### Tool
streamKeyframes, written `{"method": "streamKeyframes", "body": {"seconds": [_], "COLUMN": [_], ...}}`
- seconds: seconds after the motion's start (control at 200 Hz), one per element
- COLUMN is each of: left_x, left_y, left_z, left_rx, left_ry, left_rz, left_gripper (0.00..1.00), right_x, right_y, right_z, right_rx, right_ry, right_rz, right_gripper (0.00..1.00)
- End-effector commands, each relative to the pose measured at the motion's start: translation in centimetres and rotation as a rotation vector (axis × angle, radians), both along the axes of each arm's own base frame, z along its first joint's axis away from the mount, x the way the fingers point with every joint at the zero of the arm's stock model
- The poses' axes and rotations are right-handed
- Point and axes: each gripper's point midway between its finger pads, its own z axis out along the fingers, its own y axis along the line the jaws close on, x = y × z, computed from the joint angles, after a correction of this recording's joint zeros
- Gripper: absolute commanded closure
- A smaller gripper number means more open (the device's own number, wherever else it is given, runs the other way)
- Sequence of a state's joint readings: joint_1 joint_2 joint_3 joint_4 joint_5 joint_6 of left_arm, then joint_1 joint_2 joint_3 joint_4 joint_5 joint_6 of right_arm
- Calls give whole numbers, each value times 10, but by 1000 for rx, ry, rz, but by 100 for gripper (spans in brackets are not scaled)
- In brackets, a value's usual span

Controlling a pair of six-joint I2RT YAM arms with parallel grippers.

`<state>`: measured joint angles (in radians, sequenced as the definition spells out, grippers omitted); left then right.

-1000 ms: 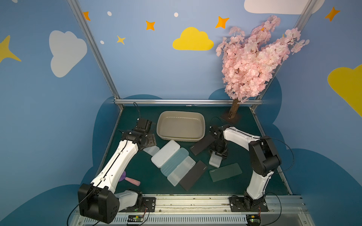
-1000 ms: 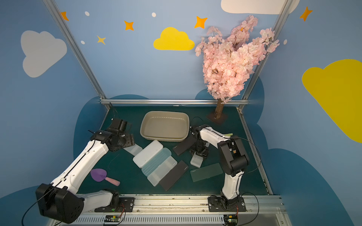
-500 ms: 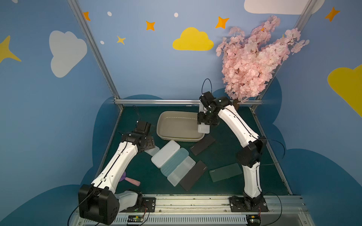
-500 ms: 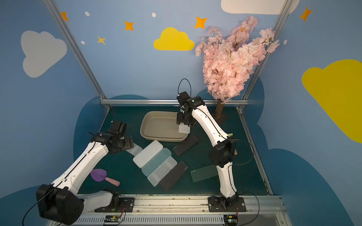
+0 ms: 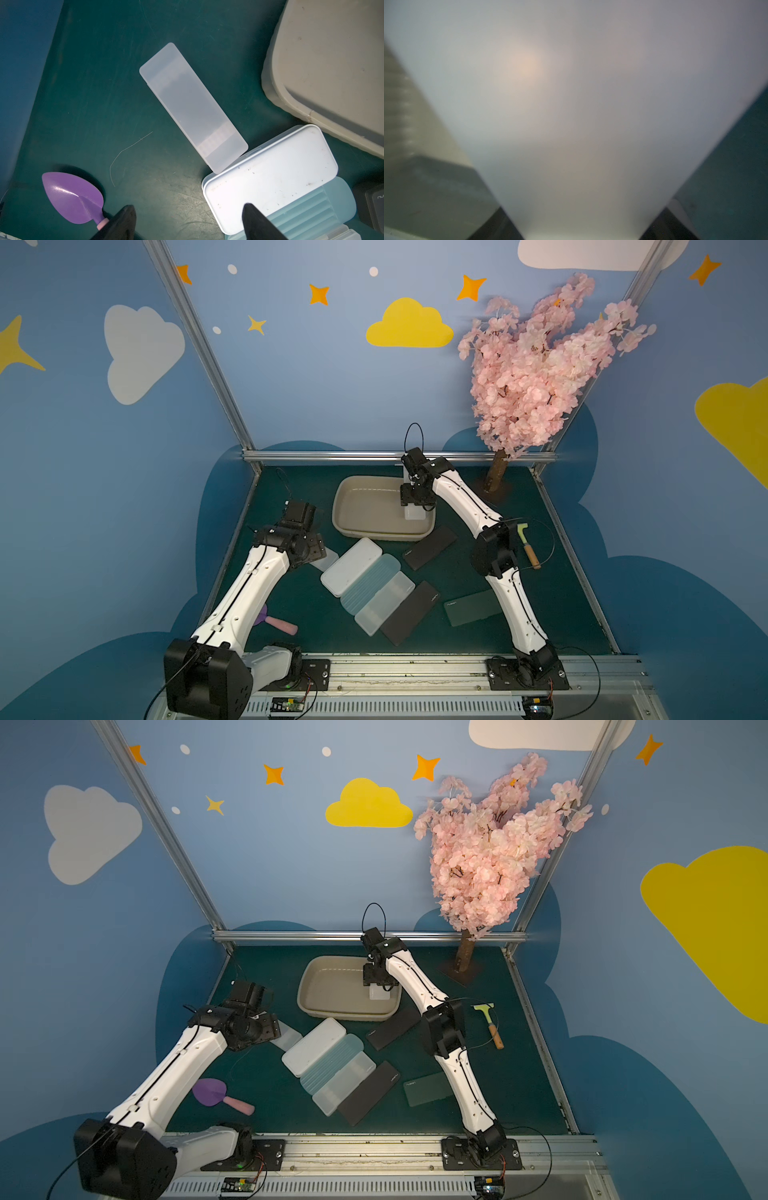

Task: Put the pencil case into the storage box
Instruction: Place the pencil case at the storage box.

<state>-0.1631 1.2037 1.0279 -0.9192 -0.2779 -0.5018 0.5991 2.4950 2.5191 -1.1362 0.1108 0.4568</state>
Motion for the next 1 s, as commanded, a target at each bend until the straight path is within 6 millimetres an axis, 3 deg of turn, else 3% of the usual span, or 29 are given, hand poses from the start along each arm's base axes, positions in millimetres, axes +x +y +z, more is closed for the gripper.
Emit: {"method": "streamKeyframes", "body": {"seconds": [0.0, 0.235, 0.576, 0.836, 0.996], "left_x": [-4, -1, -3, -10, -16], "left_y": [1, 1, 2, 3, 3], "left_z": [-1, -3, -4, -6, -6], "left_rx": [-12, -14, -8, -8, 5], "left_ry": [7, 18, 25, 23, 11], "left_rz": [11, 15, 13, 10, -10], "left_gripper": [16, 16, 17, 16, 16], "right_x": [2, -16, -31, -31, -29], "right_y": [7, 13, -3, -24, -25], "right_z": [-12, -38, -63, -71, -62], "right_rx": [23, 22, -9, -44, -47], "right_ry": [19, 118, 232, 271, 252], "right_rz": [-20, -53, -173, -227, -223], "right_gripper": [38, 36, 25, 19, 13]}}
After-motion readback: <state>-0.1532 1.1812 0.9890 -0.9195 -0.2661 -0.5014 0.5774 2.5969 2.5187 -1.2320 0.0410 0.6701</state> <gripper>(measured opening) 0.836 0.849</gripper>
